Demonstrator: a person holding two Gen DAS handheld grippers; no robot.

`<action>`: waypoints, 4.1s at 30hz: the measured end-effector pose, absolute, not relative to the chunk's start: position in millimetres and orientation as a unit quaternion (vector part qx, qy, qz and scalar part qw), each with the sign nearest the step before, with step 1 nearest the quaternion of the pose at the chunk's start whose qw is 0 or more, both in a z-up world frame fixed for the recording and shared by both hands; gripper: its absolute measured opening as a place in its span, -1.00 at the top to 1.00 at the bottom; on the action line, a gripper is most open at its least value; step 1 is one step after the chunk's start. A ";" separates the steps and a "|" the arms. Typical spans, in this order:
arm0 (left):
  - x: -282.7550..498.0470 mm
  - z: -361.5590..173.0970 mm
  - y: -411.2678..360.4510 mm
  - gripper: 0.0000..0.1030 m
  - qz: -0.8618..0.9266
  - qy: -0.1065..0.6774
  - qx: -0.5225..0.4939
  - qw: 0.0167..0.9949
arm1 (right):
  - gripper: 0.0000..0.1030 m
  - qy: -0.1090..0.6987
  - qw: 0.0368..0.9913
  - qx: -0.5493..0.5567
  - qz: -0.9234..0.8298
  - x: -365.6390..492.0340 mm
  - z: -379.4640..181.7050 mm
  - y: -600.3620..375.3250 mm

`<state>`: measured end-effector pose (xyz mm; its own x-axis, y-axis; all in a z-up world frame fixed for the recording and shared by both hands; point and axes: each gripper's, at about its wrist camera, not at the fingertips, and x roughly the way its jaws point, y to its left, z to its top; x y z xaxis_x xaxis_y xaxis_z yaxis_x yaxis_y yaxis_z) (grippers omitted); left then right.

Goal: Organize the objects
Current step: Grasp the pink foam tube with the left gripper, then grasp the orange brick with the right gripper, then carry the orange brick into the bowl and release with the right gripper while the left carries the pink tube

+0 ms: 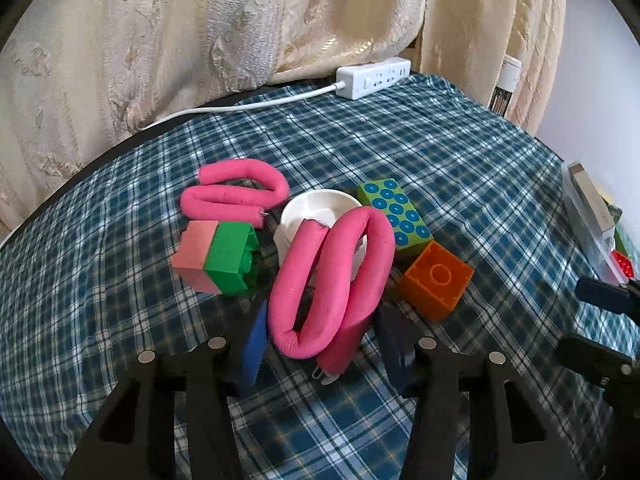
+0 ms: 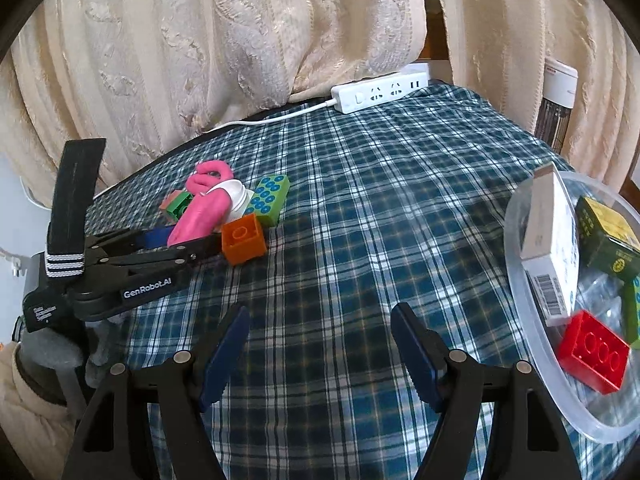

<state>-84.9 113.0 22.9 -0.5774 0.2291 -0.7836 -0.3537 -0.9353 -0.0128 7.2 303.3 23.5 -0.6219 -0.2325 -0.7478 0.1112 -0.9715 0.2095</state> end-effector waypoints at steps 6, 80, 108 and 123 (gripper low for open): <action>-76.3 39.3 102.1 0.01 0.897 0.058 -0.408 0.161 | -0.49 -0.065 0.107 0.433 -0.893 -7.2 19.6 292.5; -51.5 53.9 98.2 0.01 0.910 0.058 -0.389 0.136 | 0.31 -0.042 0.139 0.418 -0.897 -17.0 23.2 253.6; -13.8 76.5 136.7 0.01 0.908 0.063 -0.374 0.178 | 0.31 -0.073 0.107 0.374 -0.918 51.1 56.5 304.8; 2.6 78.4 185.6 0.01 0.899 0.084 -0.374 0.212 | 0.31 -0.107 0.049 0.348 -0.930 75.4 68.0 369.9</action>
<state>2.6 185.6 78.4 -0.6300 0.3177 -0.7086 -0.4441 -0.8959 -0.0069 75.4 369.9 68.0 -0.7533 -0.1658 -0.6364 0.0163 -0.9721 0.2340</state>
